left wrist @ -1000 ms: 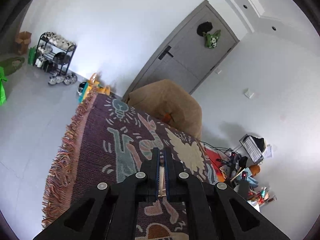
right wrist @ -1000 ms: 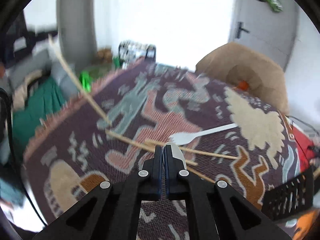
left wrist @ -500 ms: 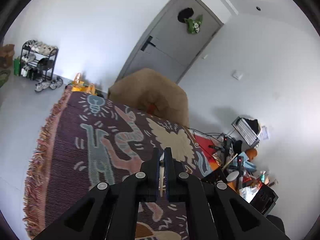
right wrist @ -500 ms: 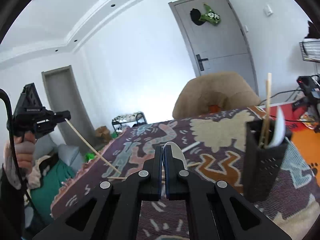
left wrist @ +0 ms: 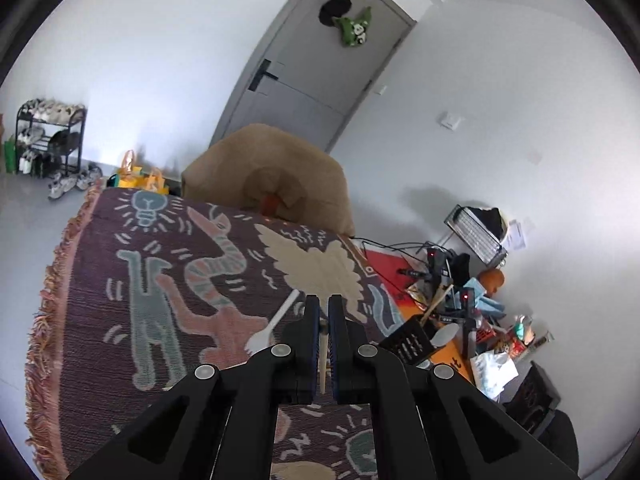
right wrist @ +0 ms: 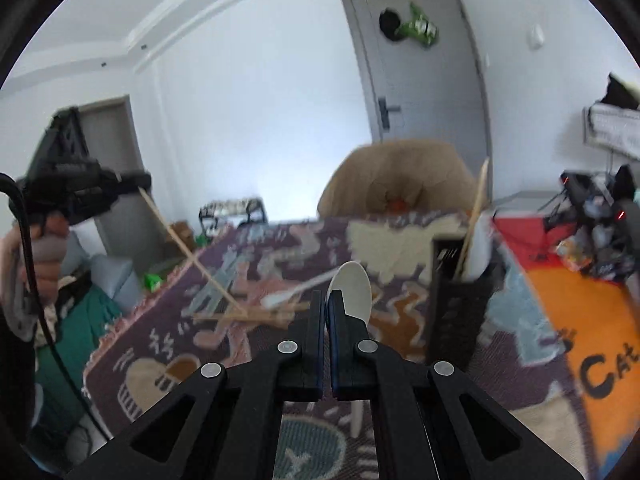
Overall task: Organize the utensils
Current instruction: 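Lift the white spoon with the right gripper and drop it into the black holder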
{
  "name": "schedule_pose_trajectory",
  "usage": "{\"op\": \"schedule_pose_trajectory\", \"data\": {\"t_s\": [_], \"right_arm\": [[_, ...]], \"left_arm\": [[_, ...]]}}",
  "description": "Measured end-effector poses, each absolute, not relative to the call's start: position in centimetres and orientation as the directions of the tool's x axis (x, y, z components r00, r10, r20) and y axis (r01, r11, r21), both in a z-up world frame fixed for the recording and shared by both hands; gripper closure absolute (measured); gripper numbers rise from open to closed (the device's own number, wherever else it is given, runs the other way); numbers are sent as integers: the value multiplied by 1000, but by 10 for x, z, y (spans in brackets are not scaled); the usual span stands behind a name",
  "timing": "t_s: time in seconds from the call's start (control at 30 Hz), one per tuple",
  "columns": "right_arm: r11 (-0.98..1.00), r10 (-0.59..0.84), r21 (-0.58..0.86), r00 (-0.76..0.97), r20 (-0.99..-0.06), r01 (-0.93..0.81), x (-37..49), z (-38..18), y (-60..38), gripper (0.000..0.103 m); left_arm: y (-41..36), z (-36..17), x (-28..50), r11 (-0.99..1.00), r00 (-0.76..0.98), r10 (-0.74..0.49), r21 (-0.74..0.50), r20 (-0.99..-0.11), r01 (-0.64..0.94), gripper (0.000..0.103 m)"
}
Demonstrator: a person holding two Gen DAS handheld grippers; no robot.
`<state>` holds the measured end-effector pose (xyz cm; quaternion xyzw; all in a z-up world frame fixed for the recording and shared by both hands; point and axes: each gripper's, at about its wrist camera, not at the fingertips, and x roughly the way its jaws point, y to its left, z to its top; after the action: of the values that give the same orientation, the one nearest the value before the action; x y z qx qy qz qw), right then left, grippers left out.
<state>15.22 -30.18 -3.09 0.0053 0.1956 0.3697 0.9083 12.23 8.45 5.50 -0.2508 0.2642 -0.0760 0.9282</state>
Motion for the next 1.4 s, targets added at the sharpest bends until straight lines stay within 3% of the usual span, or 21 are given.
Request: {"op": "schedule_pose_trajectory", "data": {"t_s": [0.4,0.7,0.8,0.83,0.87,0.93,1.13,1.4], "right_arm": [[761,648,112,750,-130,-638,171,52,-336,100],[795,606,58,786,-117,-604,199,58,-324,100],[799,601,90,783,-158,-595,209,46,-324,98],[805,593,102,783,-188,-584,216,42,-325,86],[806,591,115,780,-205,-580,219,39,-326,64],[819,573,144,794,-201,-555,220,33,-336,43],[853,510,229,843,-171,-470,205,23,-382,40],[888,427,296,870,-247,-352,191,-8,-423,35]], "left_arm": [[39,88,145,885,845,-318,-455,-431,101,99],[10,107,167,899,839,-337,-411,-428,151,99],[2,109,175,902,835,-341,-401,-431,162,99],[-1,110,179,903,834,-344,-397,-433,166,99],[-5,111,182,902,832,-348,-396,-433,171,99],[-14,114,189,900,827,-359,-394,-433,185,99],[-46,126,207,900,817,-387,-365,-427,236,99],[-98,133,228,926,815,-371,-245,-445,288,99]]}}
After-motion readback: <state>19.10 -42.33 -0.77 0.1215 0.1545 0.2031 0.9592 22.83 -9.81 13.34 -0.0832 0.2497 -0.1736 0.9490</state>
